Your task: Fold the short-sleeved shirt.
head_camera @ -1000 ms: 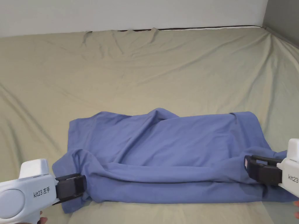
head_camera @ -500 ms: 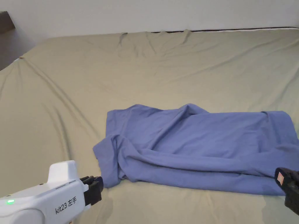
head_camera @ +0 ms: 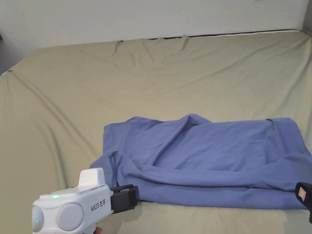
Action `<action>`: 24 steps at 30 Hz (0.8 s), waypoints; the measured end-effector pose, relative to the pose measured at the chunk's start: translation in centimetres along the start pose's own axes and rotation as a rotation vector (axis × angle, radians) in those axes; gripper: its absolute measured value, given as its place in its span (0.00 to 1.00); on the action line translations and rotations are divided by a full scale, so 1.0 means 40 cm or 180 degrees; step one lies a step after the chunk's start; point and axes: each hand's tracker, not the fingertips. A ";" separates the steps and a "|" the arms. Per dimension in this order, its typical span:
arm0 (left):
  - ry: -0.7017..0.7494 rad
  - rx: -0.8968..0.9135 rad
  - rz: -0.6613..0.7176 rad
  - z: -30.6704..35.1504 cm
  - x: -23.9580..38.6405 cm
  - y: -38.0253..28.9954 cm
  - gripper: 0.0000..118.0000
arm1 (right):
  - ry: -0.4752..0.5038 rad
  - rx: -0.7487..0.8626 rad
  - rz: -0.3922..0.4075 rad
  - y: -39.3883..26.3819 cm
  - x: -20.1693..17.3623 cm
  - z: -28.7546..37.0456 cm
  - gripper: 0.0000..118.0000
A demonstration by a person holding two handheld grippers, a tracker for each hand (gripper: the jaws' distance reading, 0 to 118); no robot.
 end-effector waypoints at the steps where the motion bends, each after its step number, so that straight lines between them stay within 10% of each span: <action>1: 0.0006 -0.0012 -0.0012 -0.014 -0.002 0.005 0.88 | -0.0013 -0.0002 -0.0002 0.001 0.008 0.001 0.00; 4: 0.0085 -0.0140 -0.0160 -0.049 0.000 0.021 0.52 | -0.0061 -0.0007 -0.0018 0.011 0.020 -0.003 0.00; 9: -0.0229 -0.0205 -0.0270 -0.016 0.048 0.041 0.23 | -0.0267 -0.0067 -0.0028 0.030 0.075 -0.006 0.04; 13: -0.0161 -0.0275 -0.0415 -0.057 0.028 0.043 0.19 | -0.0654 -0.0364 0.0128 0.042 0.132 -0.028 0.92; 24: -0.0266 -0.0316 -0.0278 -0.087 0.015 0.047 0.19 | -0.0467 -0.0882 -0.0019 -0.007 0.243 -0.210 0.86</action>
